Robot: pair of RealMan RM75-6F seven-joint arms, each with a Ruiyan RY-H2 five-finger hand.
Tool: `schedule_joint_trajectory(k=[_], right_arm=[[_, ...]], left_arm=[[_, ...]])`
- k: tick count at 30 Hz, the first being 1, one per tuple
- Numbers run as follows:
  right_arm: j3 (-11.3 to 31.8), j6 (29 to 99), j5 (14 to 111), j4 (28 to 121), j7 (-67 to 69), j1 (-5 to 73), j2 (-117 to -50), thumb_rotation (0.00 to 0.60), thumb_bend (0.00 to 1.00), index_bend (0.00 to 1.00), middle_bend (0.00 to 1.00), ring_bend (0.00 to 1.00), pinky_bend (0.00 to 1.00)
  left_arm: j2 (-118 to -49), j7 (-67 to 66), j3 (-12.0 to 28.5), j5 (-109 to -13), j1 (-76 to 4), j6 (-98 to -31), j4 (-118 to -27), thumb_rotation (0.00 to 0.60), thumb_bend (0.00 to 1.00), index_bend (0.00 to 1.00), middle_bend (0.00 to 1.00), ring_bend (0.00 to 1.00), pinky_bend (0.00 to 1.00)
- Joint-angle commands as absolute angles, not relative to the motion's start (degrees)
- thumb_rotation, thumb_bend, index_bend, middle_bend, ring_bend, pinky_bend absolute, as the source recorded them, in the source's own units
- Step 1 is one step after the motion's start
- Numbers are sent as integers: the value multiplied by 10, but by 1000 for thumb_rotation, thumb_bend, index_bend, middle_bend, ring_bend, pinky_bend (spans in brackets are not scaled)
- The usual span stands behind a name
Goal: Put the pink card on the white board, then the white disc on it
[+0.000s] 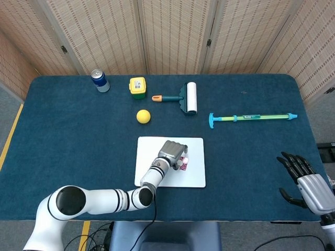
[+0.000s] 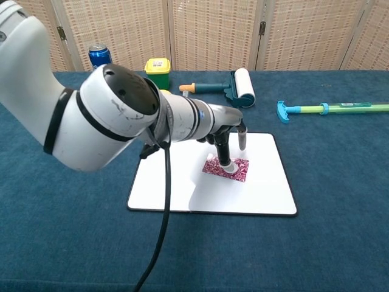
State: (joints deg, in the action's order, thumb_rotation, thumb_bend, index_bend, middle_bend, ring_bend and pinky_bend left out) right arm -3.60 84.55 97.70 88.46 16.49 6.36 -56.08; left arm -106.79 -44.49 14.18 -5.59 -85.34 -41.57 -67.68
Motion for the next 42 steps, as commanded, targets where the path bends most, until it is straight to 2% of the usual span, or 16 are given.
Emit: schedule_joint_trajectory(k=[1,7,11,16,21,23,25,27,30,35,38,42], right_arm=[[-36,846,977,884,165,63,-561,600,289,0,0,0,0],[-37,847,978,884,164,63,-561,600,289,0,0,0,0],[-38,851,981,885,159,61,-562,600,289,0,0,0,0],[-38,854,983,890,144,59,-565,600,289,0,0,0,0],[-39,862,990,900,112,54,-572,600,289,0,0,0,0],[-39,872,995,906,92,49,-577,600,289,0,0,0,0],[-39,880,1001,910,69,44,-584,600,290,0,0,0,0],[-39,880,1003,913,49,42,-589,600,290,0,0,0,0],[-35,873,992,918,28,42,-596,600,289,0,0,0,0],[-22,857,958,923,-1,43,-607,600,289,0,0,0,0],[-13,845,934,926,-22,45,-614,600,290,0,0,0,0],[-5,844,916,932,-43,43,-620,600,289,0,0,0,0]], left_arm=[[-1050,-440,145,-79,-849,-438,-707,600,316,297,1000,971,881],[-958,-421,146,-137,-810,-515,-858,600,317,297,1000,956,877],[-861,-389,121,-216,-740,-603,-1009,600,316,288,1000,914,853],[-746,-326,48,-348,-626,-683,-1156,600,302,185,982,774,724],[-633,-261,-54,-492,-503,-741,-1235,600,295,109,765,575,472],[-598,-239,-93,-545,-455,-769,-1242,600,295,94,691,498,419],[-570,-218,-128,-587,-408,-793,-1237,600,295,64,573,374,347],[-557,-188,-148,-624,-367,-817,-1221,600,295,42,476,282,293],[-558,-125,-169,-687,-298,-863,-1168,600,295,24,373,197,250],[-596,-56,-175,-762,-195,-948,-1061,600,294,0,232,98,185],[-623,-38,-166,-775,-145,-988,-1004,600,295,0,155,55,169],[-647,-8,-150,-775,-104,-1001,-943,600,289,0,55,3,145]])
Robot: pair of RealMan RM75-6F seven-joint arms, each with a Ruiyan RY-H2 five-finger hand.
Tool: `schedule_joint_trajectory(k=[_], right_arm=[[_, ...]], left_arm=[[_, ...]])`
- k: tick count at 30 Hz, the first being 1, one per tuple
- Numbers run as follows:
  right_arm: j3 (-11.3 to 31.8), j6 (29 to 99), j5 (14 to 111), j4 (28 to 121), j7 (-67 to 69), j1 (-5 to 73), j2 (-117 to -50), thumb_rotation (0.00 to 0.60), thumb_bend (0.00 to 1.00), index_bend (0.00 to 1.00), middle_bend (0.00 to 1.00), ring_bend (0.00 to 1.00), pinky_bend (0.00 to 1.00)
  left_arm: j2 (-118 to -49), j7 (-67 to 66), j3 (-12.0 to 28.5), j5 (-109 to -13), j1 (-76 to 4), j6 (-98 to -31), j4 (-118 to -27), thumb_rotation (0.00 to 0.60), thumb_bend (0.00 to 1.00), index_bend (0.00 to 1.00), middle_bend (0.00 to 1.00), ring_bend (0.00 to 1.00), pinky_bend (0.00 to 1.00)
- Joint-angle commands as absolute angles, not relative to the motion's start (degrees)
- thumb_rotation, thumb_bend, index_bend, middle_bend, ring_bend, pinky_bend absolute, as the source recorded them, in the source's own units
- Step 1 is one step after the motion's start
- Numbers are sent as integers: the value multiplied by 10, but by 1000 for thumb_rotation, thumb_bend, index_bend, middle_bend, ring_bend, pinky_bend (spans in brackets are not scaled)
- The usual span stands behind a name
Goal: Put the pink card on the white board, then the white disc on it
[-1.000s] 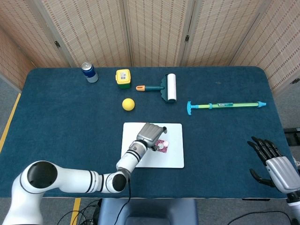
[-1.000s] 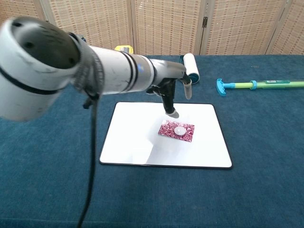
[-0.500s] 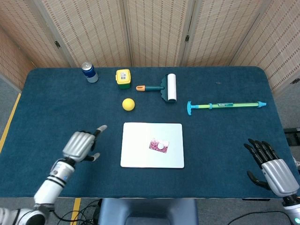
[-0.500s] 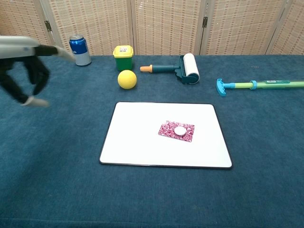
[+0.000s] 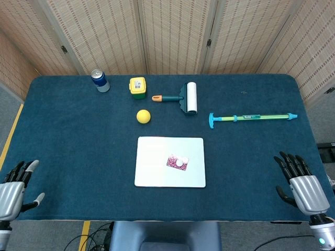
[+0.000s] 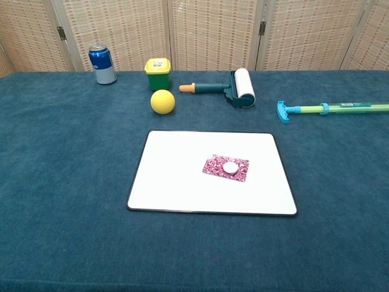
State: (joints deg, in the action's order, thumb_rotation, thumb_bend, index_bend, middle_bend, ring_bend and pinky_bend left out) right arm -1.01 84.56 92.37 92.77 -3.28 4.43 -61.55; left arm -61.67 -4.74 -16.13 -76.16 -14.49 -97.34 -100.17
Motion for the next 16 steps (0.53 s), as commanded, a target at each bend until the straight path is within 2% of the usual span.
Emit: schedule_joint_trajectory(k=[1,8,16], right_arm=[[-3,845,914,933,-47,43,-621,600,289,0,0,0,0],[3,855,906,935,-61,37,-625,600,289,0,0,0,0],[-2,858,907,939,-94,30,-635,600,289,0,0,0,0]], left_arm=[[-646,-3,-148,-779,-103,-993,-937,600,280,0,35,0,142],[-627,41,-137,-830,-86,-980,-925,600,260,0,0,0,139],[-622,29,-106,-833,-69,-970,-925,600,260,0,0,0,139]])
